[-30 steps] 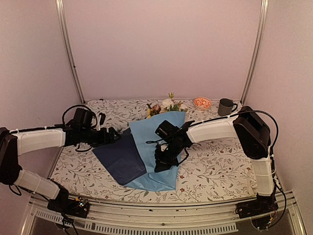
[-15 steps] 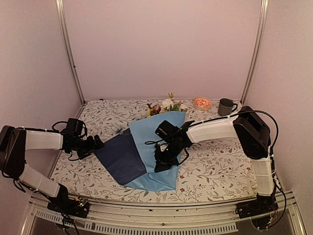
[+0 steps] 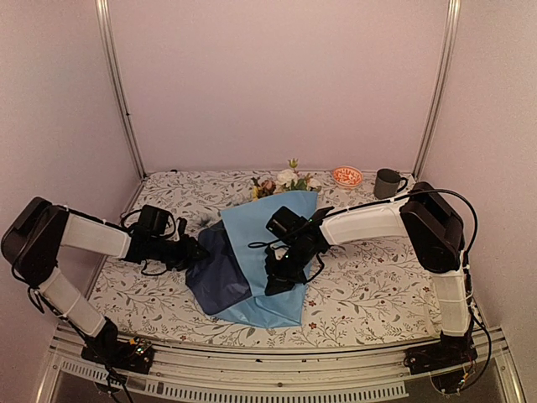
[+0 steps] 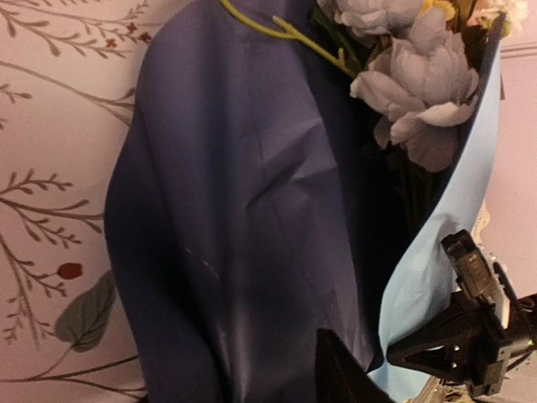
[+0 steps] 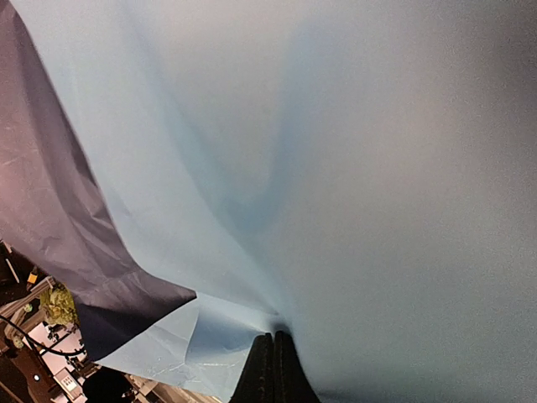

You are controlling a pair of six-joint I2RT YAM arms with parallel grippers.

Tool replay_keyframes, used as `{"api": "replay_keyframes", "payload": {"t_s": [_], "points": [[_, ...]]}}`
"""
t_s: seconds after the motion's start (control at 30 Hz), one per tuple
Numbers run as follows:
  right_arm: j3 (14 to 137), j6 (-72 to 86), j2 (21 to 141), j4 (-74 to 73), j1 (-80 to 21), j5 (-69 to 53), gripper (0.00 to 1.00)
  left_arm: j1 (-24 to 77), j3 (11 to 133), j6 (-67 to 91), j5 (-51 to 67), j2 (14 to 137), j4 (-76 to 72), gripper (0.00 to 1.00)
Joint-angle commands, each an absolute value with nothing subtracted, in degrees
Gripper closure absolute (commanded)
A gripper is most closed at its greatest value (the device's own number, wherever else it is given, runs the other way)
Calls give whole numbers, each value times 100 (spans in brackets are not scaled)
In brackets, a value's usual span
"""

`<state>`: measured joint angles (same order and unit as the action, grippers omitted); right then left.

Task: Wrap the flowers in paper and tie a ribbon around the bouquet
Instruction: Pick up the two-thirds-folded wrapping paper from the center of the board, then fold the 2/3-folded wrapping paper at the center of the board.

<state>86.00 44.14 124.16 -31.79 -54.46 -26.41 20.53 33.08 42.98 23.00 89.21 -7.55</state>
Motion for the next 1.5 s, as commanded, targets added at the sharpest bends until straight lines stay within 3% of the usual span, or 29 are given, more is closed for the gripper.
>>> {"api": "replay_keyframes", "payload": {"t_s": [0.0,0.1,0.43,0.87,1.1,1.47], "points": [[8587,4403,12680,-3387,-5524,-2249,100,2236,3472,4325,2567,8754,-611,84],[8591,4395,12683,-3398,-5533,-2254,100,2302,3537,4264,2516,8557,-356,100],[8554,4403,12654,-3374,-5533,-2250,100,2952,4640,4022,2638,8148,177,100],[8374,4395,12531,-3204,-5535,-2257,99,3471,6569,3731,3300,9980,13,100],[7954,4369,12136,-2771,-5526,-2246,99,3481,6786,3615,3206,10713,48,100],[7532,4316,11015,-2217,-5321,-2743,91,3530,7119,3439,3027,11562,259,100]]}}
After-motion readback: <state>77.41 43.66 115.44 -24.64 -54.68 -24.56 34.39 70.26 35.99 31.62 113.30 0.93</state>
